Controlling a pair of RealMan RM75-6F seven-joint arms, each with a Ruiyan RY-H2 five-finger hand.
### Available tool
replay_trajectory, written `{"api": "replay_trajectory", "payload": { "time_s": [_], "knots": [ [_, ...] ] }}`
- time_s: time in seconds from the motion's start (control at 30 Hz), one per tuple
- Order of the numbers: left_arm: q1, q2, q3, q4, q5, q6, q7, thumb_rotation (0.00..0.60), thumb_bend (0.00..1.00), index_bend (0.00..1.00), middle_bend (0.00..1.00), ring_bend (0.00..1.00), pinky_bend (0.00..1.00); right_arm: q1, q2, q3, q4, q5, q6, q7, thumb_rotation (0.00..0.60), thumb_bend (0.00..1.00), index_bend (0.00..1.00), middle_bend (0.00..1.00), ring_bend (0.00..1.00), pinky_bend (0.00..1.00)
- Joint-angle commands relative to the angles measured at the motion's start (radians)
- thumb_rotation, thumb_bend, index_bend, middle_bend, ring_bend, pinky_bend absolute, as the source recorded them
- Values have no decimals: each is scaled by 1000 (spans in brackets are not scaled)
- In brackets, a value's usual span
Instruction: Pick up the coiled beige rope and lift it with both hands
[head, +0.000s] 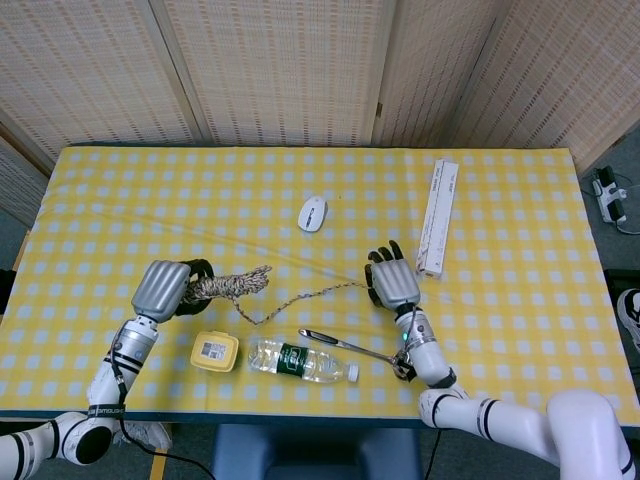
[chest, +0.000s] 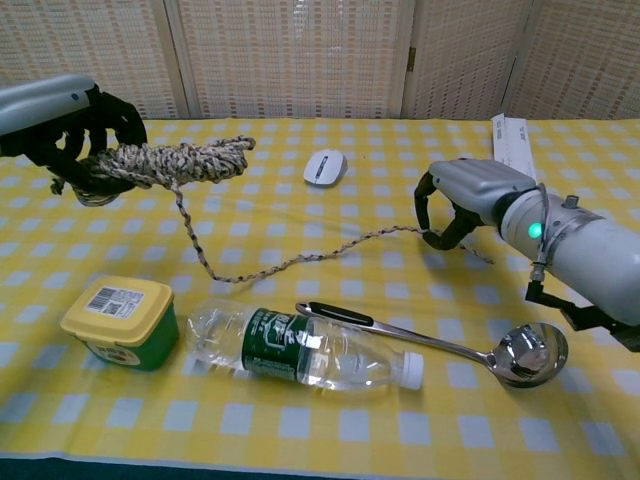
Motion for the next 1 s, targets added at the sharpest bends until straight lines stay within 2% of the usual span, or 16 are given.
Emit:
{"api": "replay_trajectory", "payload": {
  "time_s": [0.03,0.2,0.33,0.53,0.67,0.83,1.0],
  "knots": [
    [-13,-28,-15,-3,43,9,-44,600,474,679,672,646,739,-14,73,27,-115,-30,43,21,600,519,634,274,163,45],
    [-43,-61,-25,-19,73,-4,-53,600,498,679,672,647,739,-27,145,58,-241,-47,73,57,600,558,643,283,177,47],
    [-69,-90,-28,-46,82,-22,-35,600,515,679,674,648,739,-26,179,92,-297,-36,76,95,600,579,644,285,182,84],
    [-122,-146,-32,-65,39,-71,67,600,519,679,676,650,739,-11,220,152,-388,-34,85,152,600,580,659,297,202,103],
    [-163,-195,-50,-60,-61,-115,135,600,519,679,676,650,739,-5,247,171,-467,-62,109,171,600,581,664,304,208,106],
    [-204,-244,-79,-38,-207,-152,175,600,520,679,676,651,739,-20,285,166,-559,-98,136,198,600,580,664,311,213,114],
    [-234,-265,-122,-20,-357,-233,102,600,521,679,678,654,739,-43,322,140,-637,-148,153,233,600,581,665,312,213,115]
  ]
}}
